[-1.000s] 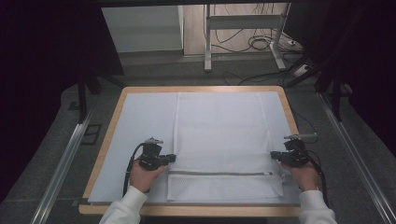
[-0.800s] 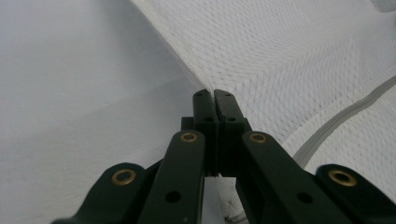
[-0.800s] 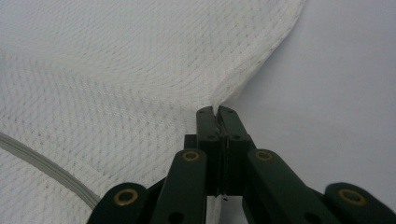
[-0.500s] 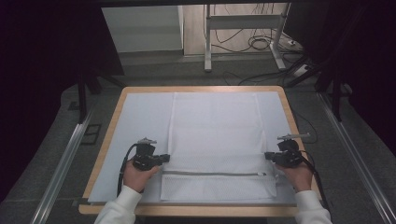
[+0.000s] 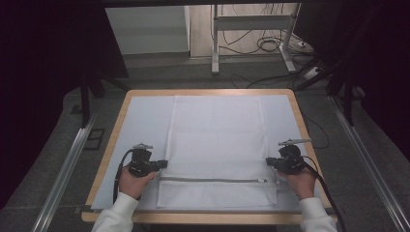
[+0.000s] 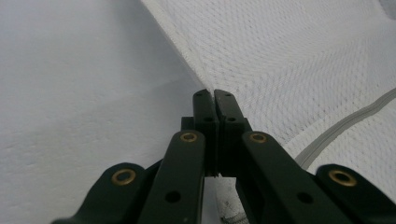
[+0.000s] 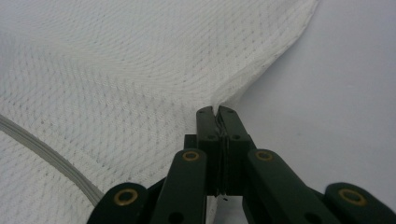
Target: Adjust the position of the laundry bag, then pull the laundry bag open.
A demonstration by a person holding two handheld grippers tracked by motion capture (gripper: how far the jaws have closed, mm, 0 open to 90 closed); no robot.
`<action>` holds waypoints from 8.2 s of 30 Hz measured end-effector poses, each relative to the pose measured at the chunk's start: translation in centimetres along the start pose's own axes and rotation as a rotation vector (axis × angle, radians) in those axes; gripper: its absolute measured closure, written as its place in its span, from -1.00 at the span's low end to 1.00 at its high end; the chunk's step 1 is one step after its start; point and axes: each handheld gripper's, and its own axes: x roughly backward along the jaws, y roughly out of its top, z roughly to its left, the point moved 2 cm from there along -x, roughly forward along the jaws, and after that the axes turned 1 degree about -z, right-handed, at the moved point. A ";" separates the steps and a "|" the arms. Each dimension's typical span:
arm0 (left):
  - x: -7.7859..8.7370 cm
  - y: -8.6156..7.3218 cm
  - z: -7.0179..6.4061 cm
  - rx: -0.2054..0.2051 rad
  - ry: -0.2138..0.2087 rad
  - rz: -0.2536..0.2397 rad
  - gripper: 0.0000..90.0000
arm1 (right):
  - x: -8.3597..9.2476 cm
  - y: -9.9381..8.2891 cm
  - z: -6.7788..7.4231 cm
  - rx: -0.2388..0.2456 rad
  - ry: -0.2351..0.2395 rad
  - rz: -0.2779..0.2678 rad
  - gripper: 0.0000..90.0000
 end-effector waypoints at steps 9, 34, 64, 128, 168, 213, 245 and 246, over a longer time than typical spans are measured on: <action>0.4 -0.3 0.8 0.006 0.007 0.001 0.99 | -0.6 0.1 0.8 0.006 0.001 -0.004 0.96; 1.6 -0.6 1.8 -0.014 0.064 -0.040 0.40 | -1.0 0.1 1.6 0.034 0.024 -0.012 0.60; 1.1 2.0 -7.6 -0.146 -0.032 -0.092 -0.32 | 2.8 -1.5 1.4 0.018 0.013 -0.166 -0.39; -7.0 2.3 -18.0 -0.241 -0.212 0.063 -0.28 | 3.0 -1.8 0.4 0.001 -0.010 -0.171 -0.39; -11.1 2.4 -22.3 -0.263 -0.222 0.095 -0.17 | 3.1 -1.9 -0.2 -0.003 -0.037 -0.168 -0.41; -14.3 1.9 -23.4 -0.180 -0.308 0.203 0.20 | 3.2 -1.9 -0.4 -0.007 -0.054 -0.170 -0.41; -14.9 1.7 -23.8 -0.153 -0.337 0.207 0.56 | 3.2 -1.8 -0.5 -0.007 -0.060 -0.171 -0.41; -15.0 1.8 -23.7 -0.160 -0.332 0.208 0.59 | 3.2 -1.8 -0.5 -0.007 -0.061 -0.172 -0.41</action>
